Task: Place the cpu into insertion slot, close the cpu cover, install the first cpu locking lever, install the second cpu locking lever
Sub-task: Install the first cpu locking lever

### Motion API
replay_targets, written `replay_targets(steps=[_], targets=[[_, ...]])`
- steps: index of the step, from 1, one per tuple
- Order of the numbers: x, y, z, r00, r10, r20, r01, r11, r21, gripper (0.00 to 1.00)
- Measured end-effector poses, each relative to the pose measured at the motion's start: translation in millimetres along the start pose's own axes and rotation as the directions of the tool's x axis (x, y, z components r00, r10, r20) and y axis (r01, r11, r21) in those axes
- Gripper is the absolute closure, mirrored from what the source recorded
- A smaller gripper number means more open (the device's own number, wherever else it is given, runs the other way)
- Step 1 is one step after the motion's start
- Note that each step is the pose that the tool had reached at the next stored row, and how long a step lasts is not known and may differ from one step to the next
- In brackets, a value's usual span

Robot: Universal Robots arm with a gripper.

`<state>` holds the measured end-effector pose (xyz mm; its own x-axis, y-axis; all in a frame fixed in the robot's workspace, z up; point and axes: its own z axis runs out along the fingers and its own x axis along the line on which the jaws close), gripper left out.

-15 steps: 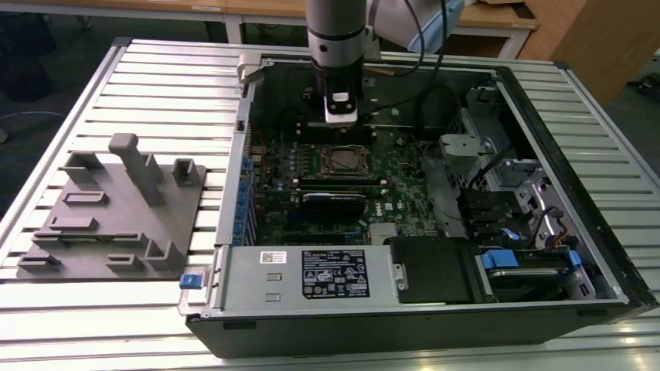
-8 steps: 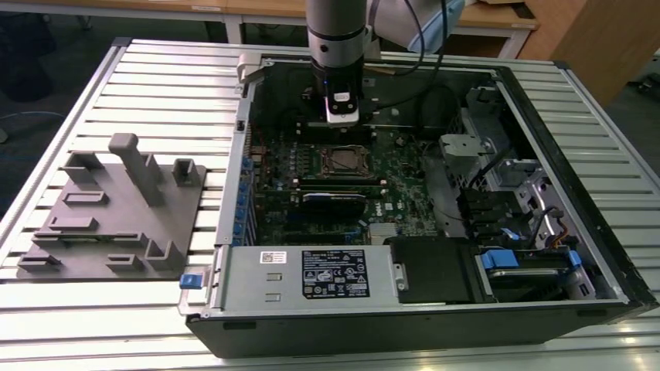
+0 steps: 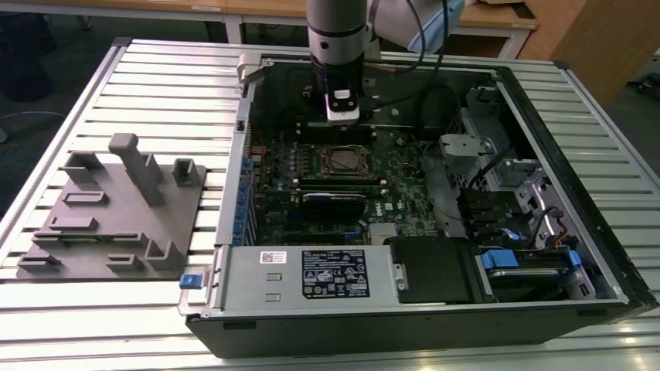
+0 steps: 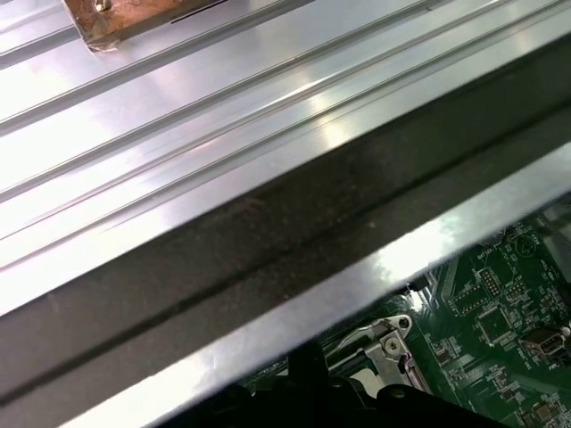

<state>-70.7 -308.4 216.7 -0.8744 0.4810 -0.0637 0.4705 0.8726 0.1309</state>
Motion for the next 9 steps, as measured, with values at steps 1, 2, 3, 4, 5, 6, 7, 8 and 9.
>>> replay_targets(steps=[1,2,3,4,5,6,7,8,9], targets=[[0.0,0.0,-0.4,1.0000,0.000,0.0000,0.000,1.0000,0.0001,0.90],[0.0,0.1,-0.5,1.0000,0.000,0.0000,0.000,1.0000,-0.0002,0.90],[0.0,0.1,-0.5,1.0000,0.000,0.0001,0.000,1.0000,-0.0003,0.90],[0.0,0.1,-0.5,1.0000,0.000,0.0001,0.000,1.0000,-0.0004,0.90],[-0.1,0.1,-0.8,1.0000,0.000,0.0000,0.000,1.0000,-0.0001,0.90],[-0.1,0.1,-1.1,1.0000,0.000,0.0000,0.000,1.0000,0.0000,0.90],[-0.1,0.1,-1.1,1.0000,0.000,0.0000,0.000,1.0000,-0.0001,0.90],[-0.1,0.2,-1.1,1.0000,0.000,0.0000,0.000,1.0000,-0.0001,0.90],[-0.1,0.2,-1.2,1.0000,0.000,0.0000,0.000,1.0000,-0.0001,0.90]])
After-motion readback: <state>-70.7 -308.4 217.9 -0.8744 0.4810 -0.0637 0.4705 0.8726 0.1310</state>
